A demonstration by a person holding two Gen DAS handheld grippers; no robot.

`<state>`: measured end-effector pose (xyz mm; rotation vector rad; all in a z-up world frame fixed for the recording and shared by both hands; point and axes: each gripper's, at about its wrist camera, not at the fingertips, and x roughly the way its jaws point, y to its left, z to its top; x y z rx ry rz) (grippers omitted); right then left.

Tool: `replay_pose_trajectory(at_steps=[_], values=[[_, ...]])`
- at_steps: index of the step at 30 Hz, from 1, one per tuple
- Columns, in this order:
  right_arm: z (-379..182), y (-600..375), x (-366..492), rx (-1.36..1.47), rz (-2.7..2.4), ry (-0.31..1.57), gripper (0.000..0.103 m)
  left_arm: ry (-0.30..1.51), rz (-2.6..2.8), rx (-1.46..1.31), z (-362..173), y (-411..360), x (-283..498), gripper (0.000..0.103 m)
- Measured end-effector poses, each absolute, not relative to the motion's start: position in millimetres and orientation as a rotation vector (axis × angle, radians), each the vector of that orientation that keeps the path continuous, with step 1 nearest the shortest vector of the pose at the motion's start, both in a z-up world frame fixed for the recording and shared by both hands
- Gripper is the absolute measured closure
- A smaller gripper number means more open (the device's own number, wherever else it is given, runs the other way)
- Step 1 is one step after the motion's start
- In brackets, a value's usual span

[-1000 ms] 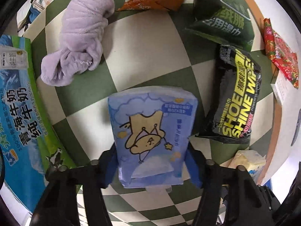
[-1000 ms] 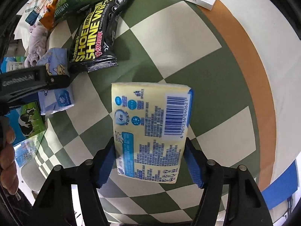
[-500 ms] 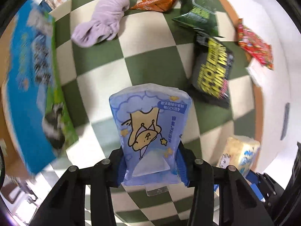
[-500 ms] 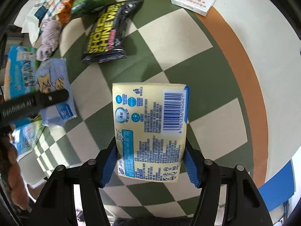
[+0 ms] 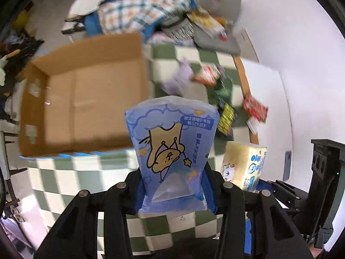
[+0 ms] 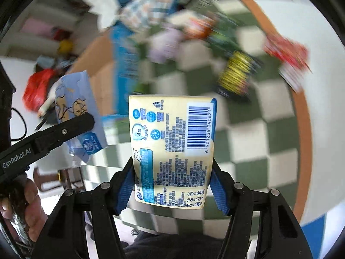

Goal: Organize soft objects
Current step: 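Carry both packs over the box and release them inside with both tools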

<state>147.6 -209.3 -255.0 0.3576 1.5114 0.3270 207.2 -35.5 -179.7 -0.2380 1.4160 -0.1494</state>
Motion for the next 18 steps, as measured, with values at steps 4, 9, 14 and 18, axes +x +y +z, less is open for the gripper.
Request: replay_pose_trajectory(at_steps=[4, 9, 14, 18], values=[[-220, -146, 185, 0.318, 0.456, 1.484, 0.038, 1.385, -0.089, -0.249, -170, 22, 228, 0.061], [-215, -65, 241, 0.245, 0.500, 1.469, 0.038, 1.423, -0.027, -0.307, -197, 96, 261, 0.061], [-242, 0, 290, 0.180, 0.472, 1.501, 0.038, 1.499, -0.006, -0.365, -249, 148, 297, 0.061], [-278, 36, 321, 0.125, 0.432, 1.540, 0.038, 1.553, -0.020, -0.402, -288, 174, 324, 0.061]])
